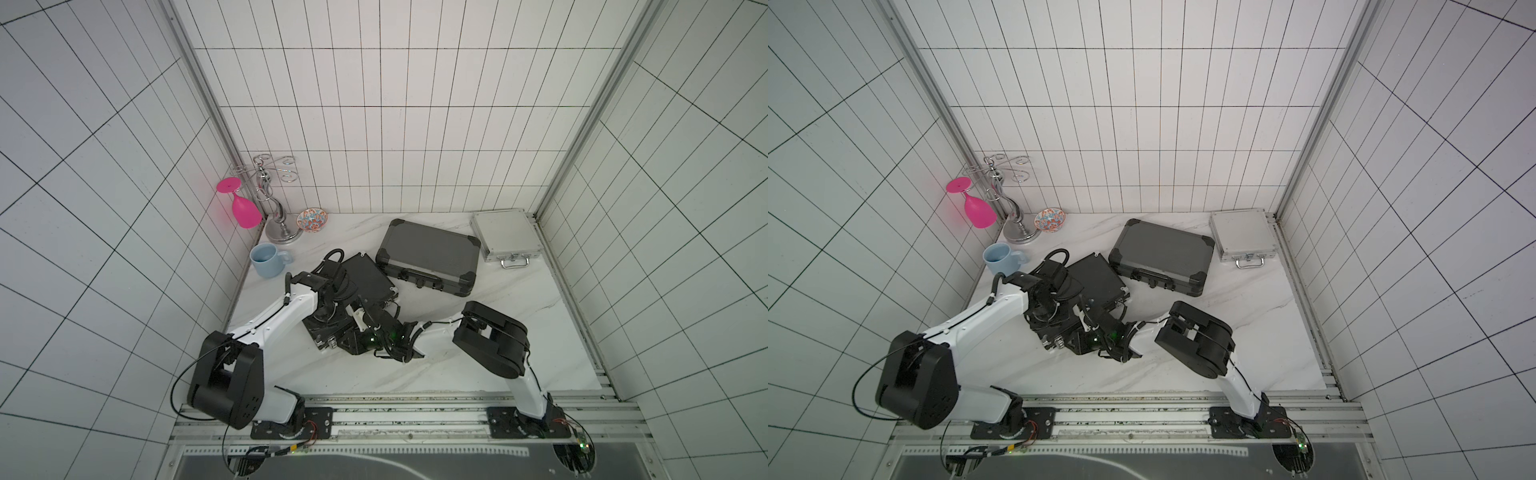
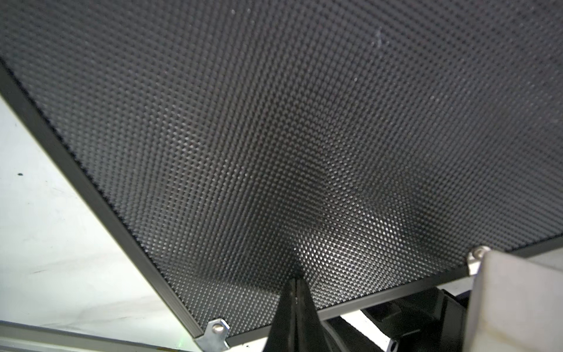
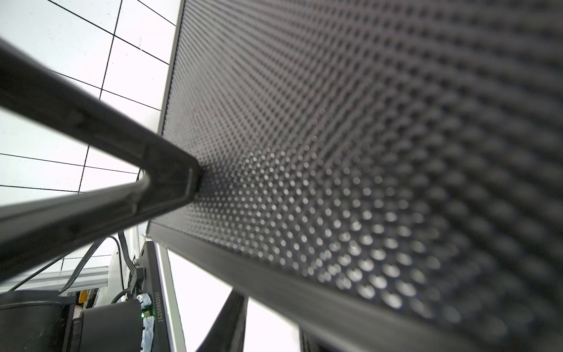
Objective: Close the poker set cases
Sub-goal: Fasten the fastener on the poker set case.
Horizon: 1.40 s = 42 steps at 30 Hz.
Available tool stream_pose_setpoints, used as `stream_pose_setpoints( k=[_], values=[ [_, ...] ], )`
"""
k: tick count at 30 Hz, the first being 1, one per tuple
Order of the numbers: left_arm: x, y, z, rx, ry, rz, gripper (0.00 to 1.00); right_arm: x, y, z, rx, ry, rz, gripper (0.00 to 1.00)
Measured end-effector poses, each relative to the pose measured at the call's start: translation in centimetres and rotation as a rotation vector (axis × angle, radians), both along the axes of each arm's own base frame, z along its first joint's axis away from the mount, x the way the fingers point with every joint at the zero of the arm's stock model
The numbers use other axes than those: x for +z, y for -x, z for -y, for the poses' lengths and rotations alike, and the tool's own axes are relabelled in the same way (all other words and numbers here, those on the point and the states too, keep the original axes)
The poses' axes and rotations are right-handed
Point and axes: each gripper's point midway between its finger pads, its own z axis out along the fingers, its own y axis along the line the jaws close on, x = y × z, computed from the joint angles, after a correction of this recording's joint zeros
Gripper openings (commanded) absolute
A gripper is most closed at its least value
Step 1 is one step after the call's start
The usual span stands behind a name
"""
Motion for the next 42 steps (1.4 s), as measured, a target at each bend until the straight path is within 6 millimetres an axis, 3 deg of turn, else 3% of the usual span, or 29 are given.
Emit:
stream_pose_setpoints(
  k=[10,22,28,42],
  values=[
    [-0.14,0.06,0.09,-0.014,0.000,-0.005,0.03,-0.19,0.03,0.02,0.002,0.005,-0.002,0.30],
    [-0.17,0.10,0.25,-0.015,0.003,-0.012,0.03,-0.82,-0.14,0.01,-0.019,0.014,-0.019,0.21],
    [-0.17,0.11,0.27,-0.014,0.004,-0.010,0.03,-0.53,-0.07,-0.20,-0.021,0.005,-0.017,0.29],
    [-0.13,0.00,0.19,-0.009,0.007,-0.009,0.03,-0.06,0.21,-0.20,-0.040,-0.025,0.027,0.36]
  ],
)
